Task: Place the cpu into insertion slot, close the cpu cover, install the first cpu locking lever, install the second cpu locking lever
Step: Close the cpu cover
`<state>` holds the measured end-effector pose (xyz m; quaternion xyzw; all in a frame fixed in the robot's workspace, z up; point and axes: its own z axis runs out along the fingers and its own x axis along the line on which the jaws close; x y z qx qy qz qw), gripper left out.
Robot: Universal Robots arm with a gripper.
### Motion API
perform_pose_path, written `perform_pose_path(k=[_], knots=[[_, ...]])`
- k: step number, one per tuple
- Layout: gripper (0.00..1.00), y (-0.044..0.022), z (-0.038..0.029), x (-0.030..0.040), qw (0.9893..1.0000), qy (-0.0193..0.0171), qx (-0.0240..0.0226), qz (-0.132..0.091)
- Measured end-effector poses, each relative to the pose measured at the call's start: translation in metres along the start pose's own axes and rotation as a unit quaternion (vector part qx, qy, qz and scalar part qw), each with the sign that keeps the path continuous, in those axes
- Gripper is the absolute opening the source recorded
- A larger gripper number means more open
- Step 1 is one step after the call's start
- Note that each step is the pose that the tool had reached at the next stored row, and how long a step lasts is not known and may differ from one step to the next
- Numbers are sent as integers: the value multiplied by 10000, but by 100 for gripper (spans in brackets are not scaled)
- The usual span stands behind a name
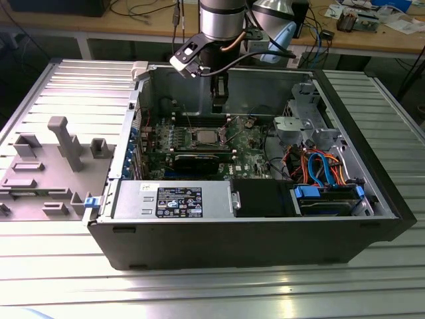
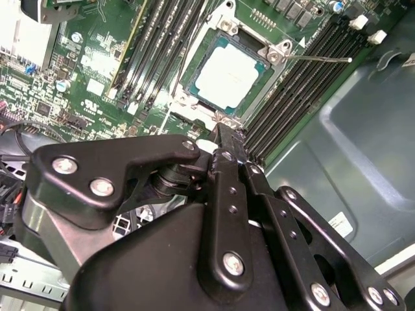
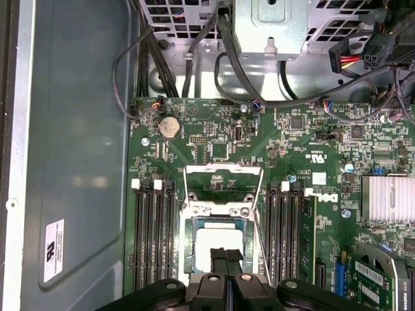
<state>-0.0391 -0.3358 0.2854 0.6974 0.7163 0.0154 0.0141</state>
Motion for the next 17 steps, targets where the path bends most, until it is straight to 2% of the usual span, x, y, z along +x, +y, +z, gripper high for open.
perform_pose_path(k=[17], knots=[[11,45,3,-1,10000,0,0,0]])
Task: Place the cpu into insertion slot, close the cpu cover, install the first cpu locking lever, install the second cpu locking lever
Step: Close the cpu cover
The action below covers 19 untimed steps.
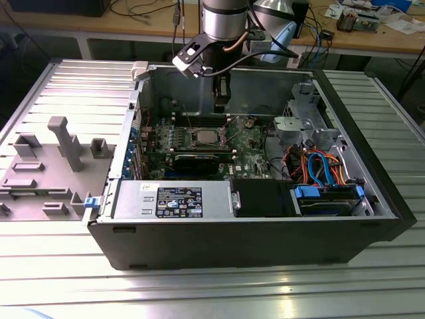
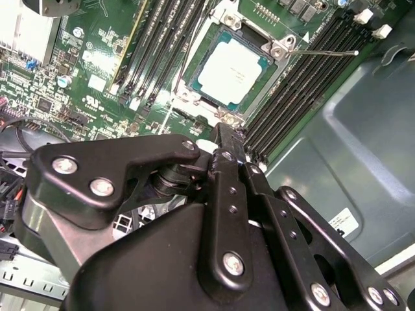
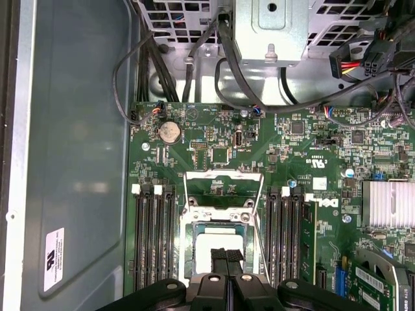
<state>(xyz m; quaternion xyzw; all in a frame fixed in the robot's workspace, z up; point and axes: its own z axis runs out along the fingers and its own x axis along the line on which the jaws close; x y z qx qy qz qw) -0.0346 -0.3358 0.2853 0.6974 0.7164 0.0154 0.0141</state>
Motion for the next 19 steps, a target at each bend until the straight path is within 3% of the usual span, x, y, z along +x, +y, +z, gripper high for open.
perform_pose_path(k=[19], knots=[[11,39,2,-1,10000,0,0,0]])
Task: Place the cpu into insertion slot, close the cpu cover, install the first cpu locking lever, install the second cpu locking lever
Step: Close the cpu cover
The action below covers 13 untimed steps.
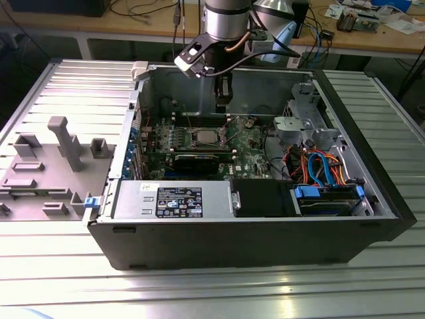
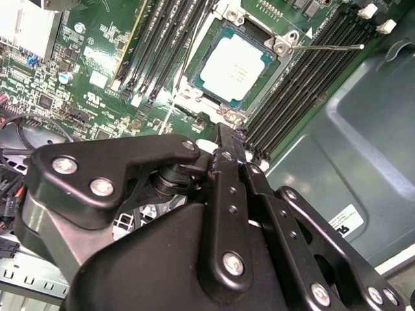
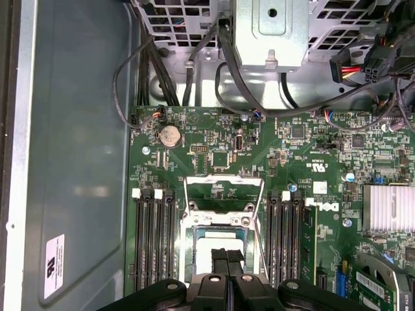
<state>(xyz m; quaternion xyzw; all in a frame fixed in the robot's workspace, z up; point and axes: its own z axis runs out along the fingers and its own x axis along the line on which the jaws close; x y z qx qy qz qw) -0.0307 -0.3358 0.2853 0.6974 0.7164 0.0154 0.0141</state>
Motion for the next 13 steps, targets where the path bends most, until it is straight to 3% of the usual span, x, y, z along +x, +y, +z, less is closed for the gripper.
perform_pose_path(k=[8,13], knots=[[11,33,1,-1,10000,0,0,0],[11,107,5,-3,10000,0,0,0]])
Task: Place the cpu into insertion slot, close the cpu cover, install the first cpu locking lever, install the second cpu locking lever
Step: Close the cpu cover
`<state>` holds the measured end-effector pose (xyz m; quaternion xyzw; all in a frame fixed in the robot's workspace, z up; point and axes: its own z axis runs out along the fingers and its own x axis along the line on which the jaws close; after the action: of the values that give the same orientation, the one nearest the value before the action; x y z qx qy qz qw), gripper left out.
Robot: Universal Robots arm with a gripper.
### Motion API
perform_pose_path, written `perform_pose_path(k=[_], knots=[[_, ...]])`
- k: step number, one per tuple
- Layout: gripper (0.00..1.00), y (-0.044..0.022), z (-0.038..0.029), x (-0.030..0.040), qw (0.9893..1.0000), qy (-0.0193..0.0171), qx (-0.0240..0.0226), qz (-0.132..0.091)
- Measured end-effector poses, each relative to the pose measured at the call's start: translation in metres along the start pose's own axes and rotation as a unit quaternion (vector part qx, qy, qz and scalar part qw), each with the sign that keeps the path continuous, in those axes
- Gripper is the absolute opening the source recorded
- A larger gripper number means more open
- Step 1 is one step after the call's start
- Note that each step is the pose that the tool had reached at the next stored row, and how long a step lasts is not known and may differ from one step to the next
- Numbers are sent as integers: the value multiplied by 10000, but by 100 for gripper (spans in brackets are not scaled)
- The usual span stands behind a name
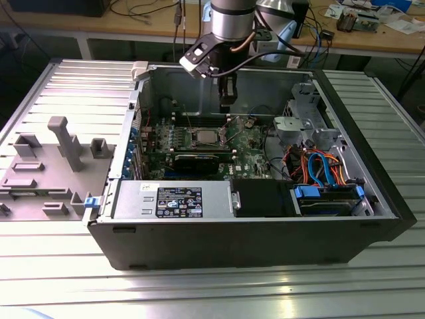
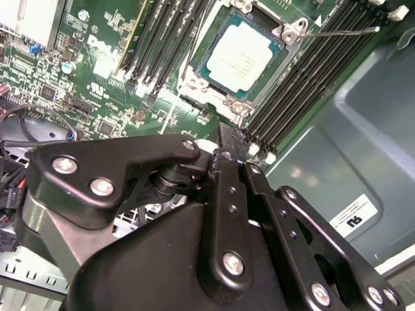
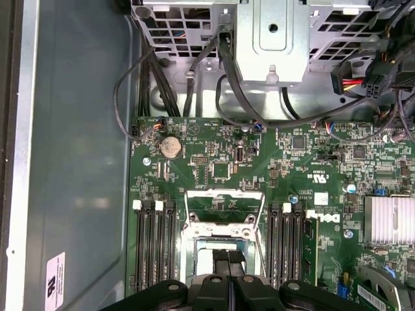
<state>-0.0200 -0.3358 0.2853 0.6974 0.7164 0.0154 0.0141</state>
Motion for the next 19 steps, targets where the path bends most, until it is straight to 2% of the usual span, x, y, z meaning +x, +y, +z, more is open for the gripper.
perform_pose_path(k=[3,15,19], knots=[[11,38,2,-1,10000,1,11,0],[11,47,2,-1,10000,0,13,-1],[11,85,4,-2,10000,1,13,0]])
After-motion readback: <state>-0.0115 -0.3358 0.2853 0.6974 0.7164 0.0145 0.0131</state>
